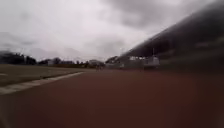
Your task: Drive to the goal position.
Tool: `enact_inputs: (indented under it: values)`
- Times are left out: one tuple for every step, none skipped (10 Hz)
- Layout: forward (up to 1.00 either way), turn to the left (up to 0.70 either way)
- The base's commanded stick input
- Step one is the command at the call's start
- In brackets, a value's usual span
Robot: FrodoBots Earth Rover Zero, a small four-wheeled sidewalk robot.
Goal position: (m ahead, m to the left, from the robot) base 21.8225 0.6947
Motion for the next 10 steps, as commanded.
enact_inputs:
  values:
    - [1.0, 0.0]
    - [1.0, 0.0]
    - [1.0, 0.0]
    - [1.0, 0.0]
    - [1.0, 0.0]
    - [1.0, 0.0]
    - [1.0, 0.0]
    - [1.0, 0.0]
    - [1.0, 0.0]
    - [1.0, 0.0]
